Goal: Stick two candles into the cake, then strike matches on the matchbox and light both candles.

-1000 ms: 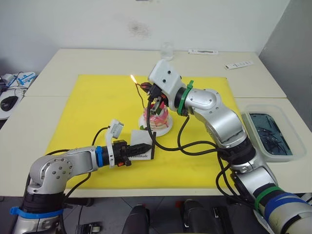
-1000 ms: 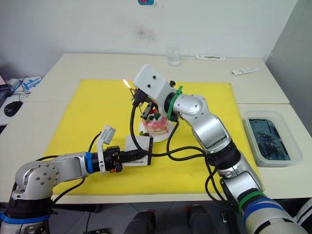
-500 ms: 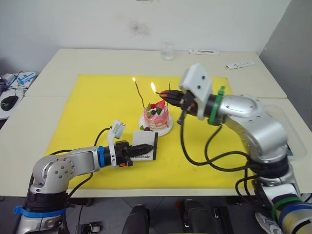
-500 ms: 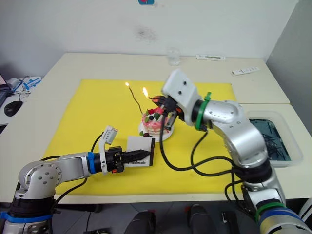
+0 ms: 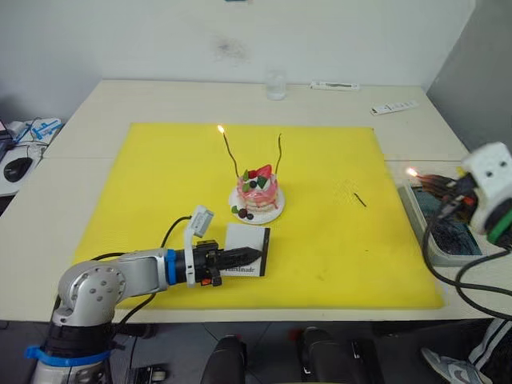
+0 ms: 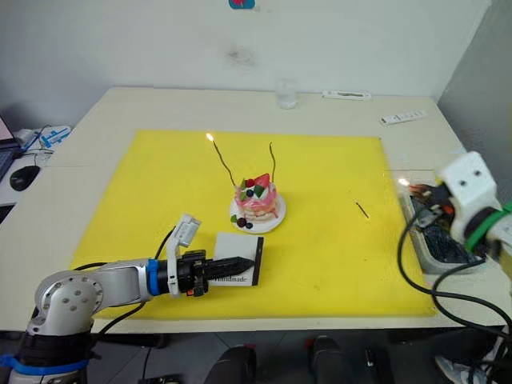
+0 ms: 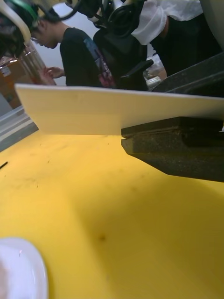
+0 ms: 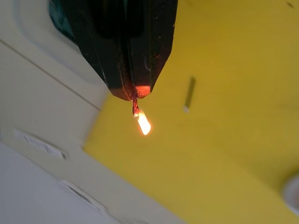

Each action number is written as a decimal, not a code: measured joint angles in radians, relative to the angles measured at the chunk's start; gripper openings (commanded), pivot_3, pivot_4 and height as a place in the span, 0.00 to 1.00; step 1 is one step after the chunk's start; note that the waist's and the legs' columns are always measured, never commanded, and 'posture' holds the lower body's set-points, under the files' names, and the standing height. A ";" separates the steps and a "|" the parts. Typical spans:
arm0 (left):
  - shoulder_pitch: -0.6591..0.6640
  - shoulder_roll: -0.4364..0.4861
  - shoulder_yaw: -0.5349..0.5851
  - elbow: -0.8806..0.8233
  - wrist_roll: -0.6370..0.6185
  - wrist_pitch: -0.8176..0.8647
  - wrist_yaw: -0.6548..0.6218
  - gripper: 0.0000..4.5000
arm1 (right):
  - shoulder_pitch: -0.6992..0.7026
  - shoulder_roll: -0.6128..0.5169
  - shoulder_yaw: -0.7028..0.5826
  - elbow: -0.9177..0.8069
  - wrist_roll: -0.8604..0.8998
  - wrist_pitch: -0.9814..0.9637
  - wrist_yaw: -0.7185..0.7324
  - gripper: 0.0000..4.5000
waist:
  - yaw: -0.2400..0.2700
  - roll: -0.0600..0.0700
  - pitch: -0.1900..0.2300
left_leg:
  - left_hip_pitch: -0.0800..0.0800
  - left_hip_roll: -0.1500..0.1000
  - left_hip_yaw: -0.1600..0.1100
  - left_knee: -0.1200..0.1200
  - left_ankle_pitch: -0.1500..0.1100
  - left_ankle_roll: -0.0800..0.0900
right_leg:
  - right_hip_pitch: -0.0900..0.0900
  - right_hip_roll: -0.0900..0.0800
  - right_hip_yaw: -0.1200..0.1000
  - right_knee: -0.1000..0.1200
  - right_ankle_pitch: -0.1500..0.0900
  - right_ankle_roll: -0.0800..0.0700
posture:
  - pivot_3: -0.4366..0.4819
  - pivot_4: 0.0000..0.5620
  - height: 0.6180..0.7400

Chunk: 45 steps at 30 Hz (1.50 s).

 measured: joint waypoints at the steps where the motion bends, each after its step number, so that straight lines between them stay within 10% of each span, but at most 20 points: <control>1: -0.006 -0.003 -0.008 0.000 0.000 -0.001 0.000 0.00 | 0.026 0.002 -0.011 0.027 -0.023 -0.024 -0.019 0.01 | -0.002 0.000 0.000 | 0.001 0.000 0.000 0.000 0.000 0.000 | 0.001 0.000 0.000 0.000 0.000 0.000 | 0.48 0.27 1.00; 8: -0.037 -0.019 -0.036 0.014 0.005 -0.002 -0.001 0.00 | 0.101 0.041 -0.027 0.149 -0.082 -0.104 -0.097 0.05 | -0.004 0.000 0.000 | 0.003 0.000 0.001 0.000 0.001 0.001 | 0.001 0.001 0.003 0.001 0.001 0.001 | 0.48 0.27 1.00; 21: -0.043 -0.024 -0.041 0.023 0.023 -0.008 -0.003 0.00 | 0.091 0.041 -0.029 0.176 -0.092 -0.124 -0.153 0.99 | -0.004 0.000 0.000 | 0.002 0.000 0.002 0.000 0.001 0.001 | 0.001 0.001 0.003 0.001 0.001 0.001 | 0.48 0.27 1.00; 31: -0.045 -0.025 -0.040 0.023 0.037 -0.010 -0.004 0.00 | 0.063 0.125 0.031 -0.044 0.145 -0.121 -0.033 0.99 | -0.002 0.000 0.000 | 0.002 0.000 0.001 0.001 0.001 0.001 | 0.002 0.001 0.003 0.000 0.001 0.002 | 0.48 0.27 1.00; 45: -0.063 -0.035 -0.046 0.024 0.037 -0.009 -0.003 0.00 | -0.161 0.370 0.323 0.420 -0.035 -0.450 -0.199 0.99 | -0.001 0.000 0.000 | 0.002 0.000 0.001 -0.001 0.001 0.001 | 0.001 0.001 0.003 0.001 0.003 0.004 | 0.48 0.27 1.00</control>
